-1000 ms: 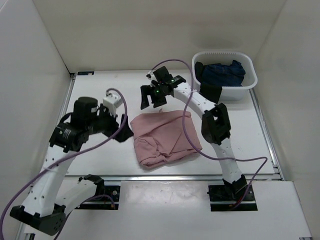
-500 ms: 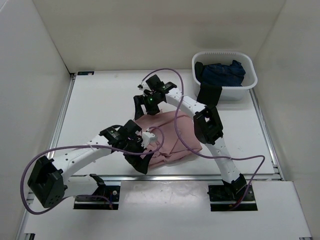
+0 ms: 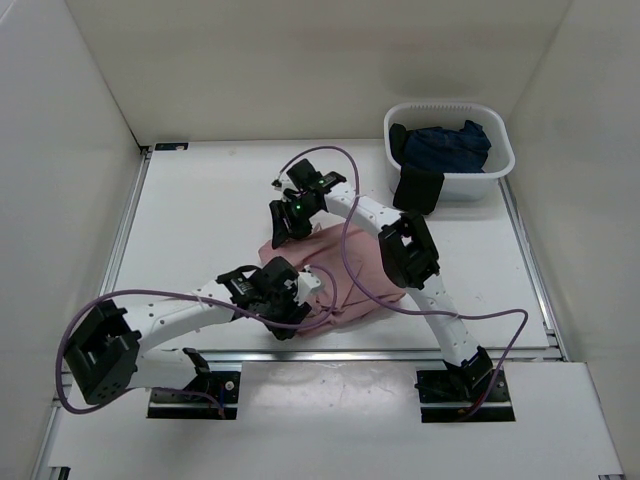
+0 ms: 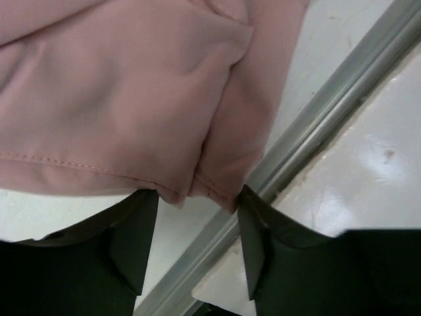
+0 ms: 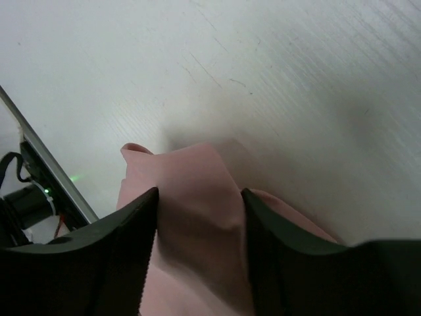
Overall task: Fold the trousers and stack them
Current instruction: Fold the trousers
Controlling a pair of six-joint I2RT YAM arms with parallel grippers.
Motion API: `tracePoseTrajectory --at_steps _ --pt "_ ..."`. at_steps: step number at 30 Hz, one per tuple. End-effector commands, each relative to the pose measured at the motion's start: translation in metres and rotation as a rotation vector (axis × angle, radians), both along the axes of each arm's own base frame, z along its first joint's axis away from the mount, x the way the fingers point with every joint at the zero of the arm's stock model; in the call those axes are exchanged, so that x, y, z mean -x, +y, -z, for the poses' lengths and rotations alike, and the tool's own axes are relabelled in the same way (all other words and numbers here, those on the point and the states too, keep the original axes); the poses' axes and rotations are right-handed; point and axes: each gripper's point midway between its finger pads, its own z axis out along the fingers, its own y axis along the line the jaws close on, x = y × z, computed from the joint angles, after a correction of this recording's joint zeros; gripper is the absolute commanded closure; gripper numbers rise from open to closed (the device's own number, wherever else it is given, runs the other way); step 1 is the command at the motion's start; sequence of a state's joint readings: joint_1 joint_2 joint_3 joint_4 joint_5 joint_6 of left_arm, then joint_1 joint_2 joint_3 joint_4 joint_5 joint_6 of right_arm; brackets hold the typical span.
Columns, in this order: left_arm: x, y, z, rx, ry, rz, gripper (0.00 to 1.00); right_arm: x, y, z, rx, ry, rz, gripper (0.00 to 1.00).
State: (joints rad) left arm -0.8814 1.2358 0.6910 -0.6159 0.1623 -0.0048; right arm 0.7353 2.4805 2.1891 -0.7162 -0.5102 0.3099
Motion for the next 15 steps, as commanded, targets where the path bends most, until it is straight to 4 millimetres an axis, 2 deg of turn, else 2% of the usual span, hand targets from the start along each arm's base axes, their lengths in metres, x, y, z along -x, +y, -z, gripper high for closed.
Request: tracePoseTrajectory --at_steps 1,2,4,5,6,7,8,9,11,12,13,15 --pt "-0.008 -0.003 0.009 -0.008 -0.039 -0.004 0.4 0.001 0.008 -0.003 -0.038 0.002 -0.012 0.45" --pt "-0.009 -0.002 0.009 -0.013 -0.045 -0.008 0.54 0.003 0.006 0.0 -0.03 0.011 -0.012 0.56" --pt "-0.007 0.001 0.012 -0.021 -0.038 -0.008 0.66 0.005 0.007 0.003 -0.033 0.033 -0.001 0.7" --pt "-0.005 0.003 0.015 -0.028 -0.033 -0.008 0.73 0.002 0.005 0.004 -0.045 0.044 0.009 0.86" --pt "-0.006 0.003 0.013 -0.02 -0.039 -0.008 0.86 0.003 0.007 0.005 -0.054 0.055 0.011 0.93" --pt "-0.004 0.005 0.013 -0.02 -0.039 -0.008 0.86 -0.001 0.005 0.005 -0.057 0.074 0.046 1.0" --pt "-0.002 0.007 0.016 -0.027 -0.034 -0.008 0.86 -0.009 0.004 0.008 -0.071 0.074 0.074 1.0" --pt "-0.003 0.006 0.014 -0.019 -0.04 -0.008 0.86 -0.014 0.007 0.002 -0.081 0.064 0.097 1.0" --pt "0.005 0.013 0.014 -0.045 -0.019 0.002 0.86 -0.043 -0.007 0.004 -0.054 0.06 0.233 1.0" --pt "0.007 0.015 0.012 -0.044 -0.02 0.002 0.86 -0.055 -0.008 -0.003 -0.067 0.039 0.278 1.0" --pt "0.009 0.016 0.011 -0.053 -0.025 0.01 0.86 -0.064 -0.013 0.001 -0.058 0.041 0.326 1.0" --pt "0.016 0.016 0.009 -0.056 -0.024 0.034 0.86 -0.088 -0.016 -0.01 -0.085 0.021 0.441 1.0"
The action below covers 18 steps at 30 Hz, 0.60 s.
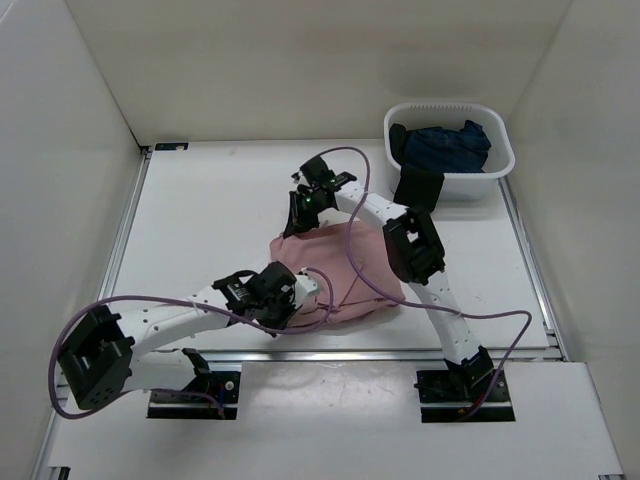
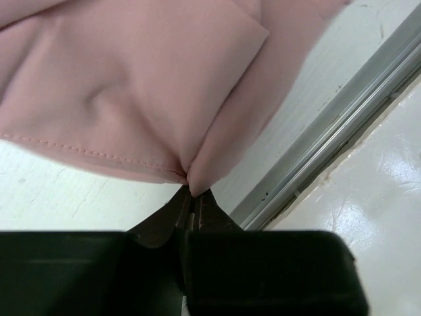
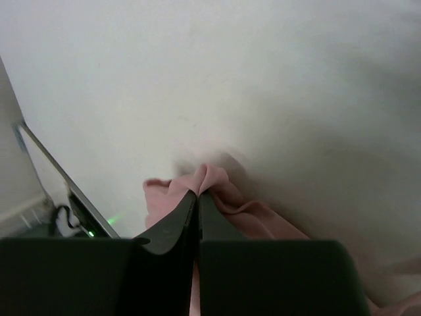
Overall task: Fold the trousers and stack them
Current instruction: Fold the trousers
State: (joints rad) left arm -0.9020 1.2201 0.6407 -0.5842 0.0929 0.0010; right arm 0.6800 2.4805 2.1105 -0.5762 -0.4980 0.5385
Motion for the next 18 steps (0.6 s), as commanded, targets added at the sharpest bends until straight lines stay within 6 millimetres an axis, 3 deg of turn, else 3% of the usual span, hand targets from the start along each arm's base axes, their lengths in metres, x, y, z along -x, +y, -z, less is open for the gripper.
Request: tracePoseTrajectory --at_steps 1,4,8,14,15,17,18 --pt "0.021 0.008 -0.003 -0.021 0.031 0.047 0.86 -0.069 -0.014 -0.027 -0.048 -0.092 0.259 1.0" --pt "0.024 0.006 -0.007 -0.014 0.049 0.056 0.86 -0.082 -0.014 -0.037 -0.045 -0.116 0.33 1.0" --pt "0.028 0.011 -0.003 -0.03 0.061 0.056 0.86 -0.091 -0.026 -0.03 0.009 -0.126 0.388 1.0" --pt "0.03 0.025 0.009 -0.076 0.053 0.041 0.86 -0.086 -0.049 -0.009 0.117 -0.129 0.445 1.0" --pt "0.03 0.025 0.009 -0.076 0.053 0.04 0.78 -0.085 -0.046 -0.009 0.098 -0.125 0.434 0.99" --pt "0.025 0.021 0.003 -0.067 0.032 0.036 0.67 -0.083 -0.041 -0.015 0.073 -0.131 0.398 0.79" --pt "0.023 0.022 0.003 -0.073 0.024 0.031 0.59 -0.086 -0.045 -0.016 0.068 -0.131 0.392 0.53"
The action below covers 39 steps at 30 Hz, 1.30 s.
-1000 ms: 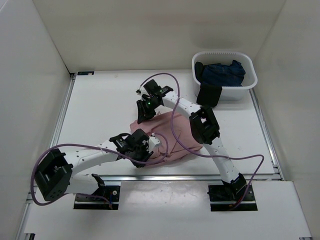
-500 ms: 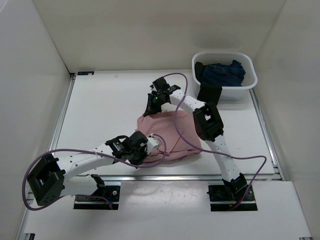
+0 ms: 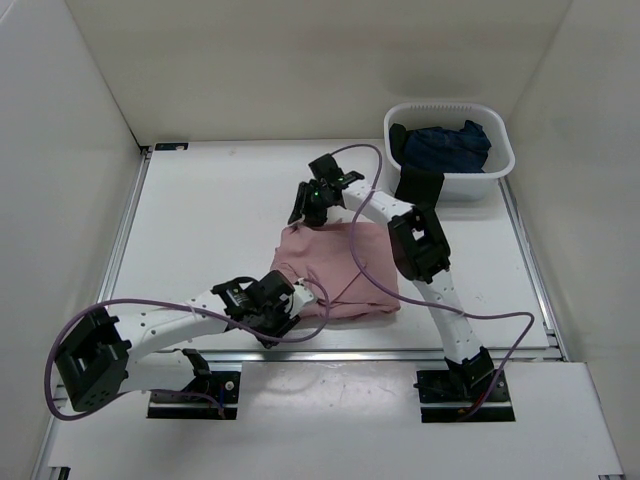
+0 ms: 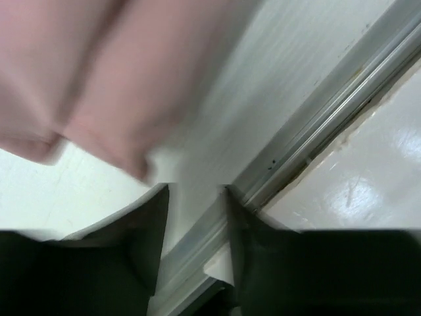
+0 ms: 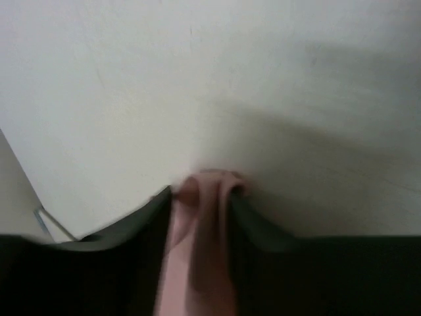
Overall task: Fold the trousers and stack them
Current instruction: Fold the trousers
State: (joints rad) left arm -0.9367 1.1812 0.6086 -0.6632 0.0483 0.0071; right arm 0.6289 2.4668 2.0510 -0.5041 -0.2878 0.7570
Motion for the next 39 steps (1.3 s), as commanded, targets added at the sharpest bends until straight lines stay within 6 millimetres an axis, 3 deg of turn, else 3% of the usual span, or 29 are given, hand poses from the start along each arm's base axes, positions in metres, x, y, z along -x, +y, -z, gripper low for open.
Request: tracePoseTrajectory --at_steps 1,3,4,7,8,12,14,15,16,18,19,20,21,22,23,24,25,26,27,29,30,31,36,39 --pt "0.001 -0.001 -0.008 0.009 -0.011 -0.001 0.44 -0.037 -0.015 -0.04 -0.008 -0.165 0.049 0.43" --pt "-0.008 -0.002 -0.012 0.008 -0.05 -0.015 0.34 -0.038 -0.015 -0.059 -0.023 -0.202 0.039 0.25" --pt "-0.016 0.0 -0.016 -0.006 -0.088 -0.032 0.22 -0.039 -0.015 -0.077 -0.036 -0.239 0.027 0.21" --pt "-0.03 -0.001 -0.027 -0.009 -0.155 -0.058 0.19 -0.042 -0.029 -0.102 0.014 -0.295 0.064 0.12" --pt "-0.032 0.0 -0.03 -0.006 -0.171 -0.064 0.18 -0.043 -0.035 -0.125 0.021 -0.349 0.065 0.09" --pt "-0.033 -0.019 -0.068 0.099 -0.178 -0.043 0.13 -0.037 -0.052 -0.188 0.052 -0.461 0.035 0.06" --pt "-0.028 -0.024 -0.082 0.129 -0.155 -0.025 0.04 -0.03 -0.061 -0.214 0.073 -0.505 0.006 0.06" --pt "-0.032 -0.031 -0.098 0.159 -0.176 -0.026 0.03 -0.019 -0.072 -0.216 0.11 -0.474 0.009 0.06" --pt "-0.036 -0.035 -0.107 0.179 -0.19 -0.027 0.0 -0.015 -0.087 -0.232 0.153 -0.503 0.038 0.06" --pt "-0.051 -0.037 -0.137 0.234 -0.247 -0.068 0.0 0.002 -0.112 -0.227 0.23 -0.463 0.078 0.12" --pt "-0.058 -0.037 -0.146 0.251 -0.264 -0.09 0.0 0.026 -0.133 -0.213 0.286 -0.406 0.089 0.16" --pt "-0.067 -0.034 -0.155 0.266 -0.283 -0.122 0.0 0.035 -0.15 -0.202 0.318 -0.369 0.125 0.37" --pt "-0.083 -0.026 -0.164 0.302 -0.286 -0.182 0.0 0.046 -0.167 -0.19 0.347 -0.319 0.193 0.47" --pt "-0.093 -0.022 -0.176 0.33 -0.298 -0.216 0.0 0.074 -0.184 -0.164 0.372 -0.264 0.202 0.53" --pt "-0.1 -0.016 -0.18 0.344 -0.298 -0.251 0.0 0.086 -0.195 -0.151 0.373 -0.231 0.222 0.54" --pt "-0.114 -0.003 -0.174 0.352 -0.255 -0.314 0.0 0.099 -0.203 -0.151 0.337 -0.222 0.257 0.51" --pt "-0.119 0.002 -0.171 0.367 -0.225 -0.339 0.0 0.111 -0.206 -0.138 0.328 -0.196 0.258 0.46" --pt "-0.118 0.008 -0.164 0.371 -0.172 -0.362 0.0 0.128 -0.215 -0.104 0.332 -0.134 0.256 0.41" --pt "-0.122 0.01 -0.16 0.387 -0.134 -0.378 0.0 0.135 -0.217 -0.102 0.307 -0.143 0.264 0.27" --pt "-0.131 0.013 -0.147 0.419 -0.03 -0.414 0.0 0.144 -0.226 -0.076 0.296 -0.126 0.285 0.16" --pt "-0.136 0.009 -0.137 0.438 0.048 -0.42 0.0 0.147 -0.221 -0.074 0.262 -0.124 0.27 0.15" --pt "-0.138 0.009 -0.14 0.444 0.04 -0.418 0.0 0.146 -0.224 -0.072 0.255 -0.132 0.282 0.13" --pt "-0.146 -0.014 -0.1 0.462 0.285 -0.402 0.0 0.15 -0.23 -0.039 0.241 -0.077 0.285 0.13" --pt "-0.152 -0.014 -0.078 0.426 0.325 -0.422 0.07 0.161 -0.22 -0.015 0.188 -0.025 0.252 0.19"
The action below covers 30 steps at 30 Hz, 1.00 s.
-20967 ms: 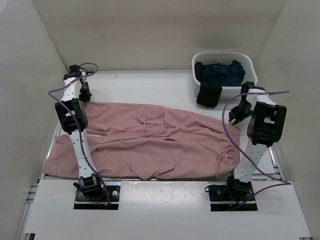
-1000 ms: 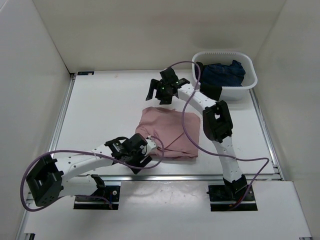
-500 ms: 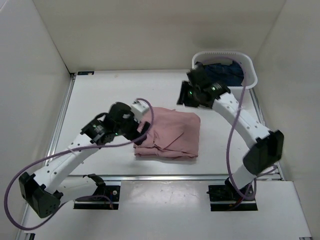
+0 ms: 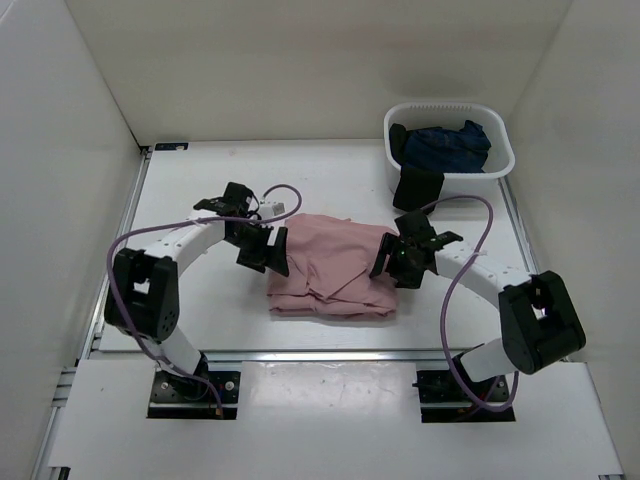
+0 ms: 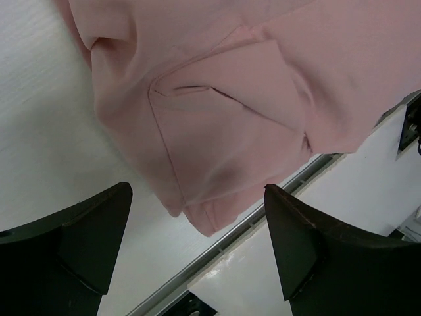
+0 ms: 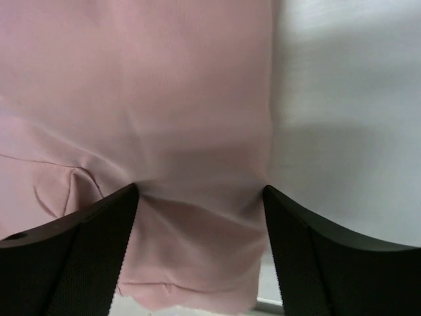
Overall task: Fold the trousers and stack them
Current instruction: Fold the trousers
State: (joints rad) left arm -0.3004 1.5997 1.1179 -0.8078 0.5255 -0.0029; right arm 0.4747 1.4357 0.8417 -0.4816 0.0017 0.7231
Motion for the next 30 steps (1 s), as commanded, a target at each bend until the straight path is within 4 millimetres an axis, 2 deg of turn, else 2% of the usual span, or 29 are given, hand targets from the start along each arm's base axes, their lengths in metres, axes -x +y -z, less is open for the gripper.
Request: tracePoseTrajectory --at_steps 1,2,3,5,6,7,8,10,11,12,14,18,20,21,22,23,24,25,26,27,28,30 --pt "-0.006 -0.012 -0.011 0.071 -0.016 0.024 0.08 -0.007 0.024 0.011 -0.14 -0.013 -0.014 0.21" --pt "-0.009 -0.007 -0.001 0.037 -0.025 0.011 0.08 -0.008 0.028 0.016 -0.154 0.003 -0.012 0.24" --pt "-0.012 -0.006 -0.001 0.03 -0.038 0.008 0.08 -0.012 0.033 0.017 -0.171 -0.009 -0.018 0.3" --pt "-0.021 0.009 0.004 0.003 -0.046 -0.042 0.08 -0.019 0.037 0.02 -0.182 -0.007 0.003 0.35" --pt "-0.025 0.013 0.003 0.005 -0.055 -0.057 0.08 -0.029 0.045 0.014 -0.215 -0.034 0.001 0.36" --pt "-0.033 0.018 -0.001 0.009 -0.072 -0.077 0.08 -0.034 0.05 0.011 -0.233 -0.04 0.003 0.37" --pt "-0.043 0.031 -0.001 0.007 -0.07 -0.123 0.08 -0.039 0.053 0.015 -0.239 -0.028 0.023 0.37" --pt "-0.059 0.044 -0.008 0.01 -0.095 -0.169 0.08 -0.055 0.061 0.007 -0.265 -0.054 0.037 0.39" --pt "-0.065 0.052 -0.011 0.011 -0.105 -0.194 0.08 -0.059 0.062 0.011 -0.255 -0.048 0.052 0.4" --pt "-0.076 0.065 -0.014 0.011 -0.116 -0.235 0.08 -0.066 0.065 0.008 -0.267 -0.059 0.06 0.4" --pt "-0.083 0.078 -0.017 0.003 -0.13 -0.271 0.06 -0.081 0.073 0.003 -0.276 -0.075 0.058 0.4" --pt "-0.091 0.102 -0.033 0.005 -0.177 -0.342 0.04 -0.092 0.086 -0.002 -0.304 -0.059 0.038 0.41" --pt "-0.095 0.11 -0.041 0.006 -0.201 -0.362 0.04 -0.084 0.091 -0.003 -0.339 -0.013 0.038 0.43" --pt "-0.093 0.113 -0.044 0.005 -0.204 -0.372 0.03 -0.078 0.088 0.002 -0.333 0.019 0.059 0.45" --pt "-0.093 0.121 -0.052 0.004 -0.215 -0.393 0.03 -0.074 0.086 -0.008 -0.343 0.011 0.067 0.45" --pt "-0.093 0.125 -0.055 0.004 -0.225 -0.404 0.03 -0.059 0.079 0.0 -0.33 0.048 0.084 0.47" --pt "-0.091 0.129 -0.058 0.002 -0.224 -0.416 0.03 -0.054 0.074 -0.001 -0.34 0.06 0.12 0.5" --pt "-0.089 0.136 -0.063 0.001 -0.24 -0.438 0.03 -0.048 0.071 -0.01 -0.354 0.052 0.13 0.51" --pt "-0.086 0.136 -0.066 0.002 -0.243 -0.438 0.03 -0.035 0.063 0.0 -0.337 0.076 0.151 0.52" --pt "-0.081 0.14 -0.065 -0.001 -0.232 -0.453 0.03 -0.029 0.06 0.002 -0.337 0.085 0.161 0.52" --pt "-0.08 0.145 -0.073 -0.001 -0.258 -0.467 0.02 -0.025 0.061 -0.002 -0.359 0.085 0.16 0.52" --pt "-0.072 0.147 -0.072 0.005 -0.247 -0.476 0.02 -0.018 0.062 0.003 -0.376 0.108 0.159 0.5"
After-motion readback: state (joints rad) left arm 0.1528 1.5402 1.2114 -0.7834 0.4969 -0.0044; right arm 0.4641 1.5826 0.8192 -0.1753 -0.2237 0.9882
